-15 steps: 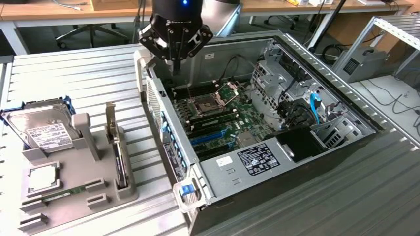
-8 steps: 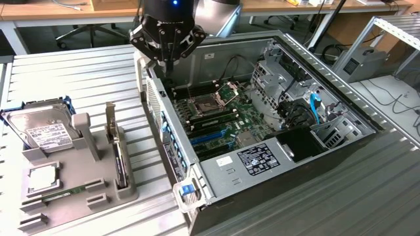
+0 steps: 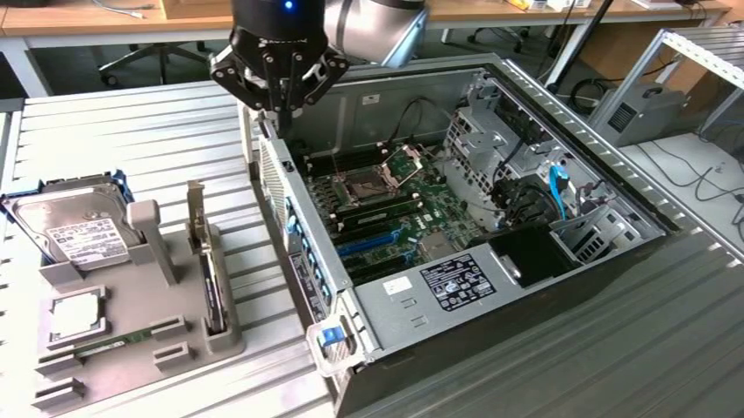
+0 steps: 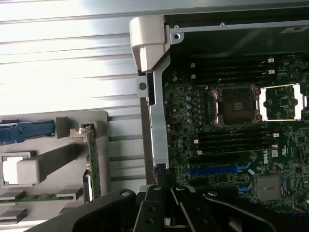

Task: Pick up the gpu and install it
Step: 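Reach for the gpu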

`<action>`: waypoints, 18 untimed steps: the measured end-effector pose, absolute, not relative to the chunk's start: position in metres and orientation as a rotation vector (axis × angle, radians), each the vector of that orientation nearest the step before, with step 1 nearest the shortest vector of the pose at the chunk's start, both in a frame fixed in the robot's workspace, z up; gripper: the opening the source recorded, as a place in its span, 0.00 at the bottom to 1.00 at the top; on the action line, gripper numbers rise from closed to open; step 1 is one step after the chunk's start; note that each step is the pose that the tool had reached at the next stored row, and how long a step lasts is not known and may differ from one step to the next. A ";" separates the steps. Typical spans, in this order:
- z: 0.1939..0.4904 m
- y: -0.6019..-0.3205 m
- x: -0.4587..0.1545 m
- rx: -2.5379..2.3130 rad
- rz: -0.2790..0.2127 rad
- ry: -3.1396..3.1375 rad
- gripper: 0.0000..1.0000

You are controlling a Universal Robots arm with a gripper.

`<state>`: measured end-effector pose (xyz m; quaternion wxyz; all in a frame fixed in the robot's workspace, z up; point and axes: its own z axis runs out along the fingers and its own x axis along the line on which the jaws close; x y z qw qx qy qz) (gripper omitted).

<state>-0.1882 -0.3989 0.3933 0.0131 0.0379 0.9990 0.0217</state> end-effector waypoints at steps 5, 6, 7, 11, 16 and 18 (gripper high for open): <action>0.393 -0.399 -0.199 0.118 0.068 3.113 0.11; 0.393 -0.399 -0.201 0.118 0.068 3.112 0.11; 0.393 -0.399 -0.203 0.118 0.068 3.112 0.11; 0.393 -0.399 -0.213 0.118 0.068 3.112 0.11; 0.393 -0.399 -0.224 0.118 0.068 3.113 0.11; 0.393 -0.399 -0.230 0.118 0.068 3.113 0.11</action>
